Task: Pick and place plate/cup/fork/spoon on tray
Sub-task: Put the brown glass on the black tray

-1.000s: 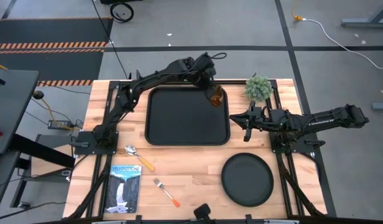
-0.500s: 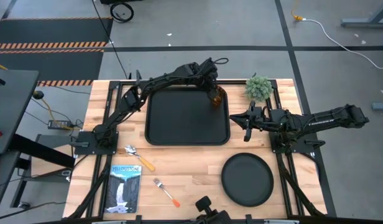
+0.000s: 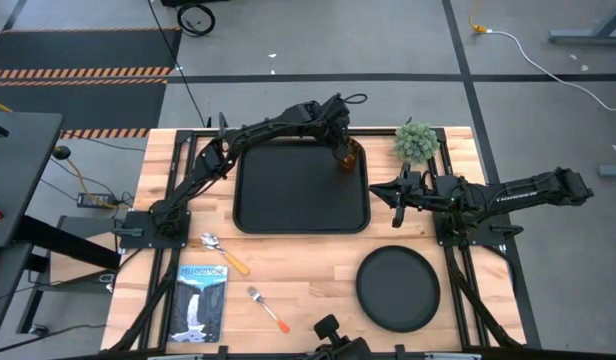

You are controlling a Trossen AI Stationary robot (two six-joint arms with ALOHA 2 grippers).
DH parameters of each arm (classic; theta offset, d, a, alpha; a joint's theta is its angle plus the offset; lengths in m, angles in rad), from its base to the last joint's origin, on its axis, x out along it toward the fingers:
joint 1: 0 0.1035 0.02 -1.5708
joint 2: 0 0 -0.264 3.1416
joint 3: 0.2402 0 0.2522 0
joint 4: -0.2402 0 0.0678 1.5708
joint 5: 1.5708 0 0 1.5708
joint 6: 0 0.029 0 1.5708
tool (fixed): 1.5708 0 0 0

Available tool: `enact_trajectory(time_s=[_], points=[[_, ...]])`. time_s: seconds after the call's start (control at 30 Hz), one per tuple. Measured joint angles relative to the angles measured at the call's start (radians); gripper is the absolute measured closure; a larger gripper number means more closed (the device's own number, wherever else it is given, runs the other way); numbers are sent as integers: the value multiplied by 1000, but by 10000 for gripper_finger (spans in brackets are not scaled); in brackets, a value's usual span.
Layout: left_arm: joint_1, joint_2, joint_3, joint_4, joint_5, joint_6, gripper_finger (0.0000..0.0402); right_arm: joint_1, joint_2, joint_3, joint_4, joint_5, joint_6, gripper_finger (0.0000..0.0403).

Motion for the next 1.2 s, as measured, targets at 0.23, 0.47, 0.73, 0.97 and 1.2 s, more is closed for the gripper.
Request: enact_trajectory(time_s=[0.23,0.47,0.73,0.97,1.2], points=[[-2,0,0,-5,-3,6,367,0,0,0,-2,0,0,371],[-17,0,0,-7,-46,19,320,0,0,0,-2,0,3,371],[-17,-1,0,-7,-46,19,280,0,0,0,-4,-1,3,371],[-17,-1,0,-6,-45,18,238,0,0,0,-5,-10,3,371],[-18,-2,0,-6,-19,17,214,0,0,0,-8,-18,3,371]])
